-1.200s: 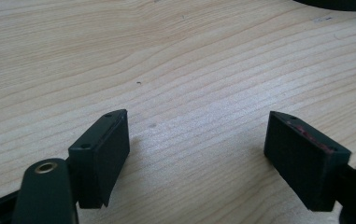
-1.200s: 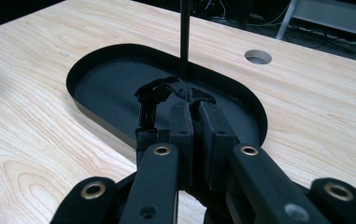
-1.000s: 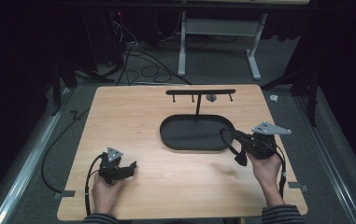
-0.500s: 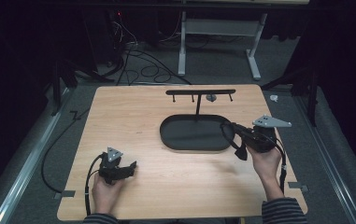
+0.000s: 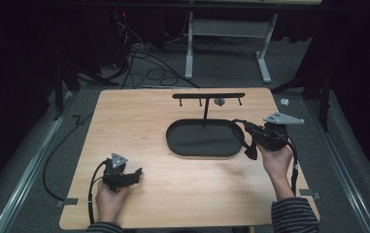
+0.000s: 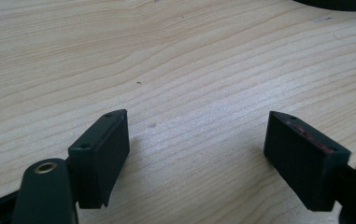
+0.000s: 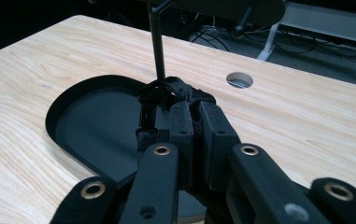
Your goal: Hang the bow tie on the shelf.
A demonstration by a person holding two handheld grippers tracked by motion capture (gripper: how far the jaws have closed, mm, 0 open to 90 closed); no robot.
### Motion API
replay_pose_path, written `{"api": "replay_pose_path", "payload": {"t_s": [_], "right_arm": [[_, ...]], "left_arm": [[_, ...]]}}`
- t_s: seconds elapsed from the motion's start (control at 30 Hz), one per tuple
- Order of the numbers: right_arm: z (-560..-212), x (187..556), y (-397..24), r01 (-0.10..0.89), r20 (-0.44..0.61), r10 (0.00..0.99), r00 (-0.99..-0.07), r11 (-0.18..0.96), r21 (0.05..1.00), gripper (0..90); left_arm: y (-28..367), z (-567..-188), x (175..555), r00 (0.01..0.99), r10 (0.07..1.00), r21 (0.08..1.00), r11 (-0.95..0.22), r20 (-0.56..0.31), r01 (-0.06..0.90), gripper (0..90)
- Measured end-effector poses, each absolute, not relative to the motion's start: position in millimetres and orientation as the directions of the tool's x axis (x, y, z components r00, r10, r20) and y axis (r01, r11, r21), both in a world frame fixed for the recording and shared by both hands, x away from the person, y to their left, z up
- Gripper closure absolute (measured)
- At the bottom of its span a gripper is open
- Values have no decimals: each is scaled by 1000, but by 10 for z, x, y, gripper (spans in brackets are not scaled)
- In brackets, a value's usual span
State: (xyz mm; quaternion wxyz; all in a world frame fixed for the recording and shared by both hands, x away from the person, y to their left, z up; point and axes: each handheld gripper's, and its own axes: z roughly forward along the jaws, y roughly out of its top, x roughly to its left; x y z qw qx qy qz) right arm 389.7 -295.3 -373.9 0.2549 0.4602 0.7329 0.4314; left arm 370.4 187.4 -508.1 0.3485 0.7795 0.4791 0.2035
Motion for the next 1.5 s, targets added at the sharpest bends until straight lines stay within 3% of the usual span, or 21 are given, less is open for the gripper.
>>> {"api": "replay_pose_path", "payload": {"t_s": [1.5], "right_arm": [[-3416,4375,-2934,452,16,918,-395,179,874,858]], "left_arm": [[1877,-5079,3705,459,888,738,-296,-21,606,230]]}}
